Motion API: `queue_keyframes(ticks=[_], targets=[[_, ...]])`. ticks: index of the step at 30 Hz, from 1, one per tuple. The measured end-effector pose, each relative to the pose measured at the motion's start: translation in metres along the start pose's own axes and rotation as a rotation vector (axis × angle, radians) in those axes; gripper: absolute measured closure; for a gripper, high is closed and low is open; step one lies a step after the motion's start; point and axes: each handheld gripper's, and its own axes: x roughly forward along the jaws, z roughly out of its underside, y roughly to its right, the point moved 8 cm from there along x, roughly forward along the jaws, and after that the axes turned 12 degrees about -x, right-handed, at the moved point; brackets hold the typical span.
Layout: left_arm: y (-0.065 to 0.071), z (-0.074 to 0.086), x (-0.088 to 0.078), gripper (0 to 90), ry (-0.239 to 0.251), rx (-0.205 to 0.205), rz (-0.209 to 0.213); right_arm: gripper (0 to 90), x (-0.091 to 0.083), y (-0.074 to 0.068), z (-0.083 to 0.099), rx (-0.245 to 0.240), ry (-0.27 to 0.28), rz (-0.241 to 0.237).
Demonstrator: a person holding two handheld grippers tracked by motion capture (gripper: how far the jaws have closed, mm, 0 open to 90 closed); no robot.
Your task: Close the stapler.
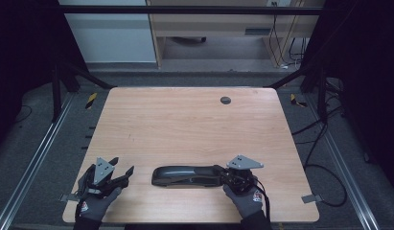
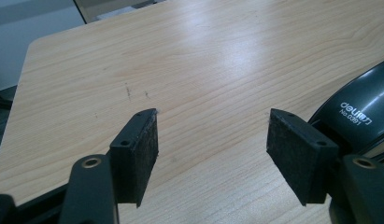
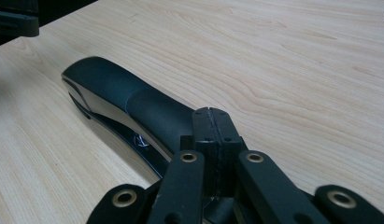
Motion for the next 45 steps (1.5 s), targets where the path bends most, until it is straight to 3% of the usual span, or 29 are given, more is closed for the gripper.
queue_keyframes(ticks=[2, 3, 5, 11, 17, 23, 28, 36, 41, 42, 45], targets=[[0.0, 0.0, 0.0, 33.7, -0.002, 0.0, 0.0, 90.0, 0.0, 0.0, 0.0, 0.002, 0.003, 0.001], [0.0, 0.0, 0.0, 33.7, -0.003, 0.001, 0.001, 90.0, 0.002, -0.001, 0.003, 0.0, -0.021, 0.005], [0.0, 0.0, 0.001, 33.7, -0.003, 0.002, -0.001, 90.0, 0.001, 0.0, 0.003, 0.007, -0.001, 0.005], [0.0, 0.001, 0.001, 33.7, -0.007, 0.003, 0.001, 90.0, 0.001, 0.0, 0.002, 0.005, -0.012, -0.005], [0.0, 0.001, 0.002, 33.6, -0.011, 0.003, 0.004, 90.0, -0.004, 0.0, -0.009, -0.003, 0.037, -0.011], [0.001, 0.005, 0.005, 33.5, -0.033, 0.008, 0.013, 85.7, -0.008, -0.002, -0.016, 0.003, 0.064, -0.022], [0.002, 0.007, 0.005, 33.3, -0.044, 0.008, 0.019, 79.8, -0.007, 0.0, -0.017, -0.007, 0.052, -0.01], [0.002, 0.009, 0.007, 33.1, -0.059, 0.01, 0.032, 61.2, -0.018, 0.026, -0.01, 0.011, 0.064, 0.07], [0.002, 0.011, 0.009, 32.6, -0.071, 0.01, 0.035, 49.6, -0.025, 0.054, 0.006, 0.04, 0.038, 0.135], [0.002, 0.011, 0.009, 32.6, -0.071, 0.01, 0.035, 49.6, -0.025, 0.054, 0.006, 0.04, 0.038, 0.135], [0.001, 0.012, 0.01, 32.4, -0.075, 0.006, 0.032, 42.3, -0.029, 0.074, 0.023, 0.055, 0.005, 0.188]])
